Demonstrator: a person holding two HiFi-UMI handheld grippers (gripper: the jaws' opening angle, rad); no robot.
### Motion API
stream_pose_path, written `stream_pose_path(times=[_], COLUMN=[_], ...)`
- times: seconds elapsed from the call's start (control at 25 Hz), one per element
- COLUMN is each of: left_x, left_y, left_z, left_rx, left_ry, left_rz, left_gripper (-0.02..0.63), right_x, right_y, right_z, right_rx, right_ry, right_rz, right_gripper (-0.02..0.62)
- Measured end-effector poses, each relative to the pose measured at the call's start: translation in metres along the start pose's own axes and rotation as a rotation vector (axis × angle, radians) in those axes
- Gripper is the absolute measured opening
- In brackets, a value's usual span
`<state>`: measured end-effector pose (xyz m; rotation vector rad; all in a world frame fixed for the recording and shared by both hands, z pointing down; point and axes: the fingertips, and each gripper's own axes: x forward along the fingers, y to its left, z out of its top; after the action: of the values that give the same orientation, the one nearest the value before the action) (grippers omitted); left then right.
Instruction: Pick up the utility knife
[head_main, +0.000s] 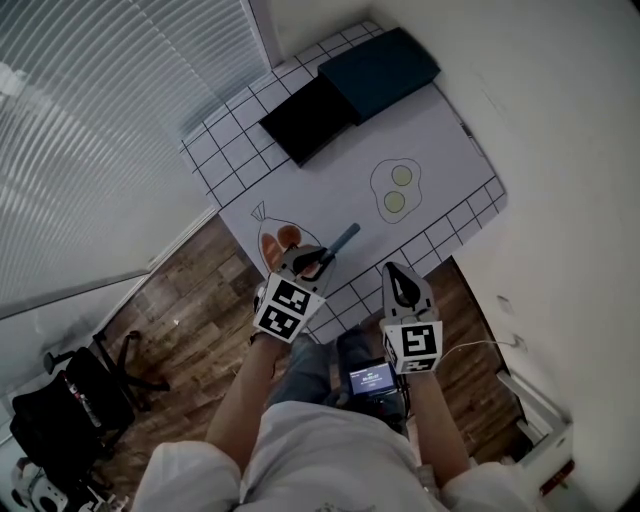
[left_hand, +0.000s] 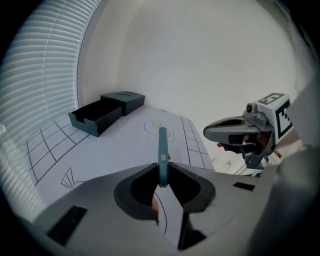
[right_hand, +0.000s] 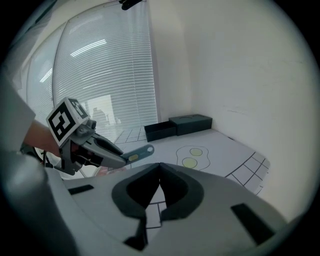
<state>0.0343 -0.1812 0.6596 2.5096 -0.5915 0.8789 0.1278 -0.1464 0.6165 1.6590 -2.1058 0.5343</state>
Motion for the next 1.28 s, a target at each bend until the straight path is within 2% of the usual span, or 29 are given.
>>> stream_pose_path(times=[0.32, 0.8, 1.28], left_x=[-0.018, -0.052, -0.098], left_y=[0.001, 0.008, 0.010], left_z=[0.013, 0.028, 0.055], left_rx=[-0.034, -0.087, -0.087], left_ry=[-0.048, -0.150, -0.256], left_rz=[0.038, 0.072, 0.123], left_gripper=[0.074, 0.074, 0.074], right_x=[-0.006, 0.007, -0.014], right_y=[-0.006, 0.014, 0.005], right_z=[0.013, 0.040, 0.070], right_rx=[-0.020, -0.046, -0.084], right_ry=[-0.016, -0.062, -0.095], right_rz=[0.011, 0.070, 0.033], right_gripper=[0.006, 0.006, 0.006])
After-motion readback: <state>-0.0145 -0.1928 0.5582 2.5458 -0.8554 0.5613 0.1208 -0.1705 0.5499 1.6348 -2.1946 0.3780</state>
